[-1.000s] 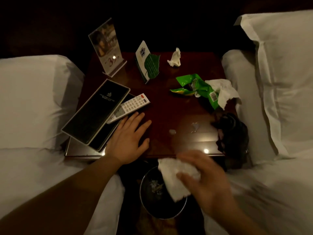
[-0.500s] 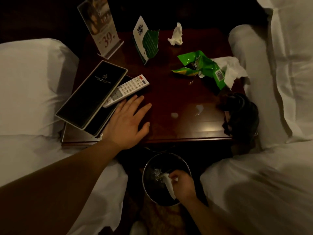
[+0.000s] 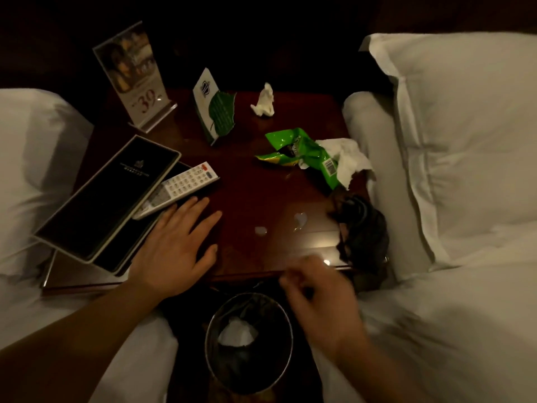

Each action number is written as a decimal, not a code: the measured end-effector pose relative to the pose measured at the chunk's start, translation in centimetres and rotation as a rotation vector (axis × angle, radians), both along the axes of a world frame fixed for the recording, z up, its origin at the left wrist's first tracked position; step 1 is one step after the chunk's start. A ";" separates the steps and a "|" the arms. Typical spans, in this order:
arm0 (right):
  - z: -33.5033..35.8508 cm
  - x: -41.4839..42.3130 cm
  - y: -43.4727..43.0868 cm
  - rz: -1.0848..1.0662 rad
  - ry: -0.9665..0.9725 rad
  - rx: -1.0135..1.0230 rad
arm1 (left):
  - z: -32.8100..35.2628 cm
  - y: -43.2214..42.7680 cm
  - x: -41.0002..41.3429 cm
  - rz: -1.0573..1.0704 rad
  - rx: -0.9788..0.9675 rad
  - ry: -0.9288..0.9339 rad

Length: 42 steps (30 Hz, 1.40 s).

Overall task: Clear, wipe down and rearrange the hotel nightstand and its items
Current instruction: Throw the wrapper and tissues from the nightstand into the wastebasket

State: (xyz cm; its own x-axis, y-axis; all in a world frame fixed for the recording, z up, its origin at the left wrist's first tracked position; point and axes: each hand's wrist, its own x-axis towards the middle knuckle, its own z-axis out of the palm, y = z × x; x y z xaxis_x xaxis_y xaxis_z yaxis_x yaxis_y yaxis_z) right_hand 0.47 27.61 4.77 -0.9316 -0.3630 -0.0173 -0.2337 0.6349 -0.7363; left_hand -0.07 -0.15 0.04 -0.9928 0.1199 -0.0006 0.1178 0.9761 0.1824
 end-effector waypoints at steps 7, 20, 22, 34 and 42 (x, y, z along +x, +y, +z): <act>6.8 -17.1 -2.0 -0.112 0.413 0.404 | 0.3 0.1 0.0 0.001 0.012 0.001; 4.1 -21.8 -5.0 -0.078 0.276 0.620 | 0.6 0.2 0.1 0.001 0.034 -0.006; 4.5 -20.8 -4.9 -0.102 0.356 0.486 | 0.6 0.2 0.1 0.003 0.035 -0.006; 6.8 -6.6 -2.9 -0.121 0.242 -0.151 | 0.9 0.3 -0.1 -0.003 0.013 -0.021; -1.4 3.7 1.2 0.207 0.054 0.032 | 0.9 0.6 0.1 0.009 0.015 -0.004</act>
State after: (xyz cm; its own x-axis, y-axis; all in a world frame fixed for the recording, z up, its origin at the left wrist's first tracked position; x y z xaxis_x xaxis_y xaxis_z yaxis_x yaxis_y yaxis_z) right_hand 4.19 28.77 3.39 -0.8374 -0.5464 0.0158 -0.3996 0.5923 -0.6997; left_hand 0.01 0.44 0.93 -0.9939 0.1105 -0.0032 0.1077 0.9743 0.1977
